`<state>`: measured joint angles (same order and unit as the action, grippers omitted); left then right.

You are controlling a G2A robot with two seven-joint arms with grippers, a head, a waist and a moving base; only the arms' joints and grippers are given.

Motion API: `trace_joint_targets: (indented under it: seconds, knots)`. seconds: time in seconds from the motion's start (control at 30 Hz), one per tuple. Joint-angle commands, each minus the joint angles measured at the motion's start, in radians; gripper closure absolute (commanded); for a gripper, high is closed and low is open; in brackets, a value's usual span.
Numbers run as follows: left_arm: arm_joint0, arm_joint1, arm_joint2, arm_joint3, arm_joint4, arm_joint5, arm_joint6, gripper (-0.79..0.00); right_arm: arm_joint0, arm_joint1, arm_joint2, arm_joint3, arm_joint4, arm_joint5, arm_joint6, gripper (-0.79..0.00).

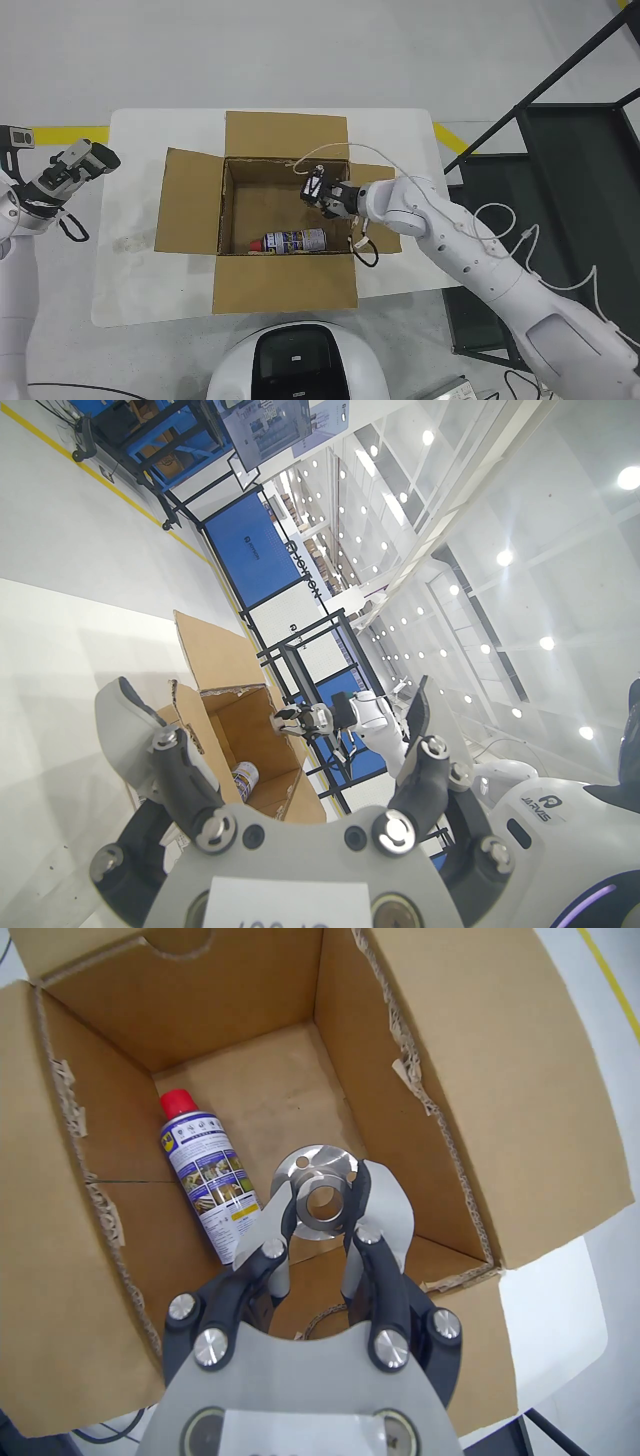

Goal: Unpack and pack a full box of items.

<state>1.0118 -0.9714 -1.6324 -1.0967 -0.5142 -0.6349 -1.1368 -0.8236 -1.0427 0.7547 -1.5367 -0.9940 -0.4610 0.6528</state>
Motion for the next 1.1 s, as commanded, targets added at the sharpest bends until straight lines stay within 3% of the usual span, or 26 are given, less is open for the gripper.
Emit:
trace_joint_targets:
  seconds: [0.0,0.3,0.67,0.73,0.8,0.9,1.07]
  knots:
    - [0.000,0.000,0.000,0.000,0.000,0.000,0.000,-0.785,0.030,-0.021,-0.046,0.049,-0.009,0.010,0.004,0.000]
    - [0.000,0.000,0.000,0.000,0.000,0.000,0.000,-0.785,0.109,-0.105,-0.179,0.194,-0.021,0.045,-0.003,0.000]
    - [0.000,0.000,0.000,0.000,0.000,0.000,0.000,-0.785,0.160,-0.176,-0.240,0.321,-0.048,0.093,0.002,-0.006]
    - [0.000,0.000,0.000,0.000,0.000,0.000,0.000,-0.785,0.163,-0.184,-0.243,0.337,-0.051,0.090,0.002,-0.259]
    - [0.000,0.000,0.000,0.000,0.000,0.000,0.000,-0.785,0.163,-0.189,-0.242,0.346,-0.051,0.086,0.001,-0.610]
    - [0.000,0.000,0.000,0.000,0.000,0.000,0.000,-0.785,0.157,-0.189,-0.226,0.340,-0.049,0.082,-0.001,-0.785]
    - [0.000,0.000,0.000,0.000,0.000,0.000,0.000,-0.785,0.116,-0.165,-0.156,0.272,-0.042,0.080,-0.026,-0.785]
